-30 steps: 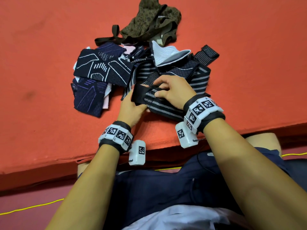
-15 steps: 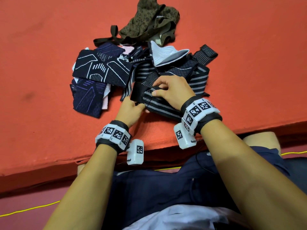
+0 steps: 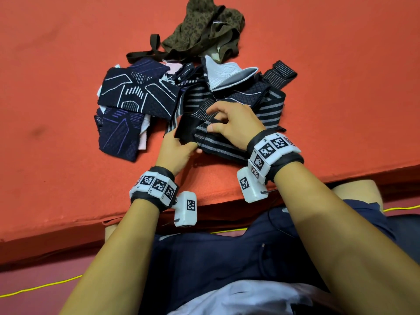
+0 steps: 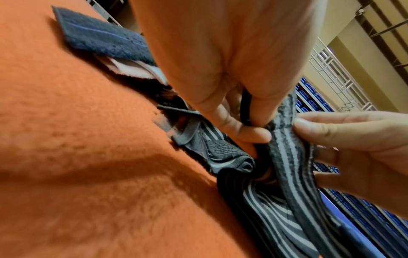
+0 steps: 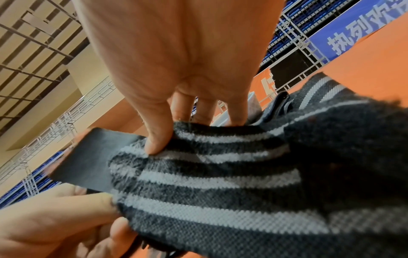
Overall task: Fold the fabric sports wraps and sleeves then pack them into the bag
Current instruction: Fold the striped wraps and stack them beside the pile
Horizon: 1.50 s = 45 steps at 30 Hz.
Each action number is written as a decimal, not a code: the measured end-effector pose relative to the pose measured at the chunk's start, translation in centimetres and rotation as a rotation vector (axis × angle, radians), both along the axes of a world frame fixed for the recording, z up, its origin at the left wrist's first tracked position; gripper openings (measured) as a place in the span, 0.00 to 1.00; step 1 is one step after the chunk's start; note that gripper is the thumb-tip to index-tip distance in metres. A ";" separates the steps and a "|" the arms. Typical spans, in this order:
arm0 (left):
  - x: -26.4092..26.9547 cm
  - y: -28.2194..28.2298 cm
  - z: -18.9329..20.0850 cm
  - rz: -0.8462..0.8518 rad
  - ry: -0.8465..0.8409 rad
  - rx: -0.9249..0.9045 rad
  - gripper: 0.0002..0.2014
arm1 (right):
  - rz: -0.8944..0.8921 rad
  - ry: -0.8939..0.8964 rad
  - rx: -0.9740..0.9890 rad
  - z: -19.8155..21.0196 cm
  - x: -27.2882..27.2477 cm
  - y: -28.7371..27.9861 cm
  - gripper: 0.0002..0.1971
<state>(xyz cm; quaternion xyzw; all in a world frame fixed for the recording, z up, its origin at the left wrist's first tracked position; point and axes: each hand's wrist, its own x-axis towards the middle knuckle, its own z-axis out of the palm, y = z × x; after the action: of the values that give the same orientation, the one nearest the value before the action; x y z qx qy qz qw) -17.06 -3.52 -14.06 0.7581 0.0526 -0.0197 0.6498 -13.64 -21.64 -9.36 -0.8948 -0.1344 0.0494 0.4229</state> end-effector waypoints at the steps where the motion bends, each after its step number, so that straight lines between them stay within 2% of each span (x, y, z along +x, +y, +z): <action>1: -0.1 -0.2 0.1 -0.010 -0.003 -0.012 0.18 | -0.008 0.010 -0.021 -0.1 0.1 0.0 0.18; 4: -0.3 -0.7 0.3 -0.011 0.021 -0.049 0.14 | -0.031 0.020 -0.069 -0.2 0.3 0.0 0.18; 9: -0.5 -0.6 0.9 -0.034 0.036 -0.063 0.08 | -0.089 0.000 -0.072 -0.5 0.1 0.0 0.10; 12: -0.7 -0.8 1.3 -0.076 0.010 -0.050 0.09 | -0.146 -0.028 -0.058 -0.5 -0.1 0.1 0.09; 16: -0.5 -1.2 1.4 -0.057 -0.028 0.011 0.09 | -0.167 -0.040 -0.056 -0.7 -0.1 0.3 0.10; 19: -0.4 -1.3 1.6 0.000 -0.041 -0.005 0.07 | -0.152 0.002 -0.071 -0.9 0.1 0.0 0.17; 20: -0.3 -1.2 1.6 0.027 -0.051 -0.010 0.08 | -0.131 0.019 -0.109 -1.0 0.2 -0.1 0.18; 24: 0.5 -0.8 1.9 0.090 -0.080 -0.046 0.13 | -0.076 0.074 -0.225 -0.8 -0.1 -0.2 0.10; 26: 0.7 -0.5 2.3 0.071 -0.106 -0.032 0.18 | -0.086 0.106 -0.249 -0.8 -0.5 -0.2 0.11; 29: 0.7 0.0 2.5 0.027 -0.140 -0.047 0.17 | -0.114 0.122 -0.350 -1.3 -0.8 -0.3 0.14; 31: 0.6 0.5 2.5 0.016 -0.157 -0.054 0.17 | -0.144 0.147 -0.341 -1.5 -0.9 -0.7 0.14; 34: 0.5 0.7 2.5 0.018 -0.174 -0.089 0.17 | -0.201 0.099 -0.262 -1.1 -0.7 -1.2 0.05; 39: 0.5 1.0 2.5 0.026 -0.157 -0.126 0.20 | -0.255 -0.090 -0.128 0.1 -0.5 -1.2 0.07; 42: 0.2 1.4 2.4 -0.026 -0.142 -0.053 0.24 | -0.214 -0.199 -0.199 0.2 -0.6 -1.1 0.11; 45: -0.3 2.1 1.7 -0.033 -0.094 -0.015 0.25 | -0.109 -0.164 -0.344 -0.3 -0.7 -0.9 0.11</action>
<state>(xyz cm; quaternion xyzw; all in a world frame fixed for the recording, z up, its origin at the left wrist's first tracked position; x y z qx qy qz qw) -17.33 -1.42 -12.31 0.7540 0.0091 0.0048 0.6568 -14.36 -22.57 -9.70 -0.9608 -0.1096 -0.0243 0.2535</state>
